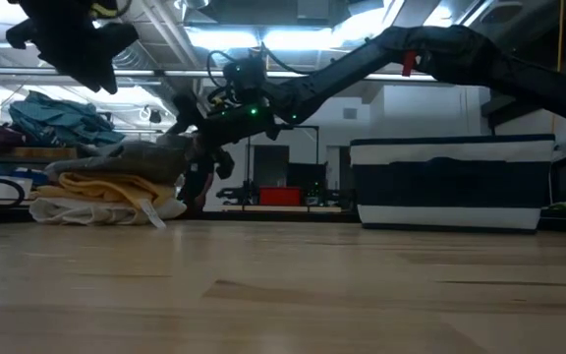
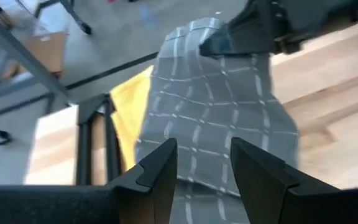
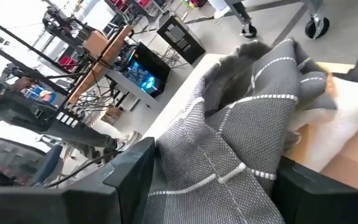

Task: Fold towel
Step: Stack the gray patterned towel on top of the yellow towel

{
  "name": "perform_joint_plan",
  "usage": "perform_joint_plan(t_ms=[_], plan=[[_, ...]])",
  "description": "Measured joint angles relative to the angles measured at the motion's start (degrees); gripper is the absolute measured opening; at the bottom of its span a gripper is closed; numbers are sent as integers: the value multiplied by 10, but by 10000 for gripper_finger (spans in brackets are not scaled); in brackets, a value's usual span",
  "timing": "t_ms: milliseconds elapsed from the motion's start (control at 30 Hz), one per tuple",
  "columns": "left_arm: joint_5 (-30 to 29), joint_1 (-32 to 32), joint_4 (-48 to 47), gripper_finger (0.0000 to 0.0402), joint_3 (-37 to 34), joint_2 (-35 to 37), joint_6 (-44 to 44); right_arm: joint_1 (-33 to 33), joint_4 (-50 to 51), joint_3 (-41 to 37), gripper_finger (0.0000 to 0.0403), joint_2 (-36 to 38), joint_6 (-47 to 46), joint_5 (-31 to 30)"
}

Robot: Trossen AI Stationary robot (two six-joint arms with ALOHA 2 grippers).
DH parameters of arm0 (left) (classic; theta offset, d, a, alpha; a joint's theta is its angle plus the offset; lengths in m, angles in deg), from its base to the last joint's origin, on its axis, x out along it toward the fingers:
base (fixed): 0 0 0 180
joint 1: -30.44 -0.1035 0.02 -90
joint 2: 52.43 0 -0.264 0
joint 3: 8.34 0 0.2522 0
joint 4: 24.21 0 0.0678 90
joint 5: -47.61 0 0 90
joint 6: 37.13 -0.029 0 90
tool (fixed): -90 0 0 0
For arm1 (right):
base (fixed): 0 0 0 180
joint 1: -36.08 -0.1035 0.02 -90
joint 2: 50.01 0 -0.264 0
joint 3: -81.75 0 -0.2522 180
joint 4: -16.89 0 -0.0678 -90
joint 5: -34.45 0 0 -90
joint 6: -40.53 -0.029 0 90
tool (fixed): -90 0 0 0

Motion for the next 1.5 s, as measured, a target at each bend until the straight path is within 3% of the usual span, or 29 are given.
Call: perform_joint_plan(t_ms=[300,600,767,967,1200,1500], plan=[[-10,-112,26,141,0,0,-81,-1,-9,0,229,0,-2,36],[-12,-140,137,141,0,-1,-56,-1,-9,0,229,0,-2,53],[-3,-181,130,130,-10,-2,-129,-1,-9,0,229,0,-2,54],[46,-220,215,79,-103,-3,-186,-1,-9,0,229,0,-2,54],[90,-233,237,10,-184,-3,-163,-1,5,0,229,0,-2,19],[147,-232,363,5,-278,-3,-153,0,22,1,229,0,-2,-62]])
